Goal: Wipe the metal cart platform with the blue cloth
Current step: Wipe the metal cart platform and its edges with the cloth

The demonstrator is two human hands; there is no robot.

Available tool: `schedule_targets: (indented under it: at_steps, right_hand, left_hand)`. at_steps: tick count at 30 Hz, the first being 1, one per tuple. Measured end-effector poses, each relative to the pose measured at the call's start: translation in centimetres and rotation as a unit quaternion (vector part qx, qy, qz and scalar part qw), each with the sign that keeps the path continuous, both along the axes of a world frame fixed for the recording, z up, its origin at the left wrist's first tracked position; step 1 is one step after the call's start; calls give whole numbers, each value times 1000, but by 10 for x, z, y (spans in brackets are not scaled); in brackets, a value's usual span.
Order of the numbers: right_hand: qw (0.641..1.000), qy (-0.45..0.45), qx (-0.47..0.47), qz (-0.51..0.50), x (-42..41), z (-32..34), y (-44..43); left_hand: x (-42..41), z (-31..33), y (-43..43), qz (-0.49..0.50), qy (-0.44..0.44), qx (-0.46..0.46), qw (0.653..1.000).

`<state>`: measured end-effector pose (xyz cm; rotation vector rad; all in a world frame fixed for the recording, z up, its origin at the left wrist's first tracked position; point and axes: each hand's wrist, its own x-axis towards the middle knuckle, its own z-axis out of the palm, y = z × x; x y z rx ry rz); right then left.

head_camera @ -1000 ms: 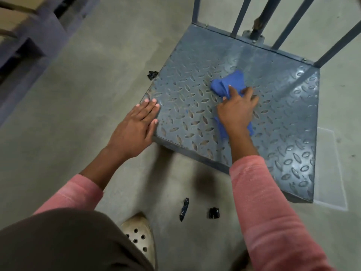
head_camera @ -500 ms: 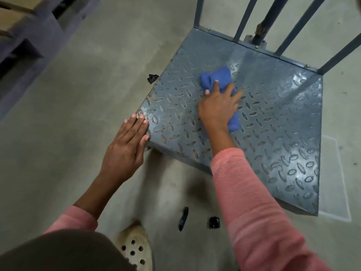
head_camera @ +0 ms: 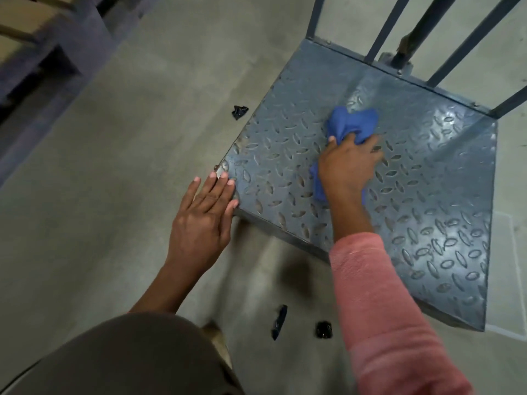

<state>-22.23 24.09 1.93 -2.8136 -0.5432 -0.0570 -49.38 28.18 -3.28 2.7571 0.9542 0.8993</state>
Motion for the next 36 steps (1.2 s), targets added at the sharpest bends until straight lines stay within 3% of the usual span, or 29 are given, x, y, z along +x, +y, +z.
schedule_targets:
  at_steps: [3,7,9,10,12,13,18,20,23,27,28,30,32,34,36]
  right_hand:
    - [998,-10,-23,59,-42,5,38]
    - [961,-43,-18,273,-114,0,82]
    - [941,36,75,327,-122,7,89]
    - [927,119,145,326,-118,16,85]
    - [883,261,274,277,-93,36,67]
    - [880,269,301,249,-77,43,54]
    - [974,76,161,142,11,30,-30]
    - [986,23,88,139,13,8,-44]
    - [966,26,78,244,-24,-9,-47]
    - [875,158,168,427,-51,11,-67]
    - [875,164,217,401,-46,17,-74]
    - [924,95,254,270,-25,19,-80]
    - [971,8,151,185,-19,14,-83]
    - [963,-45,73,255,-40,9,-83]
    - [919,-31,77,386,-69,7,-82]
  left_hand:
    - [3,0,-3,15,-12,-17,1000]
    - [3,-3,-1,9,-10,-26,1000]
    - [0,-3,1,-5,-7,-26,1000]
    - [-3,-3,2,-16,-7,-25,1000]
    - [-11,-2,5,-43,-1,-26,999]
    - [-15,-2,6,-53,4,-28,998]
    - [-19,-3,3,-46,-7,-46,998]
    - [-18,-3,2,-47,-18,-50,997]
    - [-17,-4,1,-44,-24,-60,997]
    - [-17,-2,3,-45,-18,-64,997]
    - [-17,-2,3,-47,-16,-66,997]
    - [-18,-2,4,-48,-15,-69,996]
    - [-18,-2,2,-44,-19,-74,996]
    - [-17,-1,0,-40,-20,-82,996]
    - [-16,-2,-2,-35,-21,-82,996]
